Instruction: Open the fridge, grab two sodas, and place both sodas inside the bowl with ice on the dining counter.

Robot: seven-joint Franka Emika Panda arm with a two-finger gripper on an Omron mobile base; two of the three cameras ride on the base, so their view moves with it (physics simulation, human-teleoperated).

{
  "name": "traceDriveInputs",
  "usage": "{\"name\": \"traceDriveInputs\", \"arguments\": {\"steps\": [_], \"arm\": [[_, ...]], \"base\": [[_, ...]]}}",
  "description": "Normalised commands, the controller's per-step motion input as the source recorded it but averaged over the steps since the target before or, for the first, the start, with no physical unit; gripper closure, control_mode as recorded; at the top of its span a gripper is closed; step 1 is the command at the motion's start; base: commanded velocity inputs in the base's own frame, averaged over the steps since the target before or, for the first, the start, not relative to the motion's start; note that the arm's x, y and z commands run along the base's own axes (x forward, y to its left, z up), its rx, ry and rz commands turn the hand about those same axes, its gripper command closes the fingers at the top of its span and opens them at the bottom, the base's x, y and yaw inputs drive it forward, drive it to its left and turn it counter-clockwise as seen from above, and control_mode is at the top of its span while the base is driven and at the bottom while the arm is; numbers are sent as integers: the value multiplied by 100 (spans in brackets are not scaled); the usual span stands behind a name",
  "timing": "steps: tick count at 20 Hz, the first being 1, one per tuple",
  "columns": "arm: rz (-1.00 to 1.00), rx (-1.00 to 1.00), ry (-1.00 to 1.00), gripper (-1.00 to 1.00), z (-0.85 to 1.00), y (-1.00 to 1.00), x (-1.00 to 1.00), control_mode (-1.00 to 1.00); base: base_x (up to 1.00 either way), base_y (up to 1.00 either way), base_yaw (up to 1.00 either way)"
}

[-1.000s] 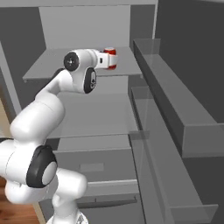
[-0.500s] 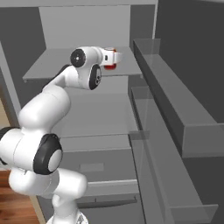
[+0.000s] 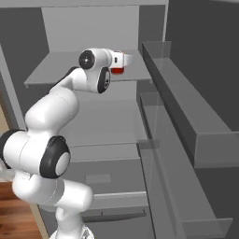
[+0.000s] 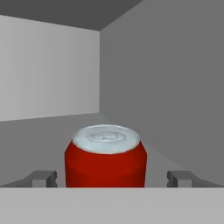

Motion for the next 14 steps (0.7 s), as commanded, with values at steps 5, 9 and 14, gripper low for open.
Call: {"name": "traceDriveInputs", "arguments": {"steps": [5, 9, 14], "arm": [[0, 0, 1, -100, 0, 0, 17, -100], [0, 0, 2, -100, -3, 0, 18, -100], [0, 0, 2, 100, -10, 0, 16, -100]], "base": [[0, 0, 0], [0, 0, 0], [0, 0, 0]]}}
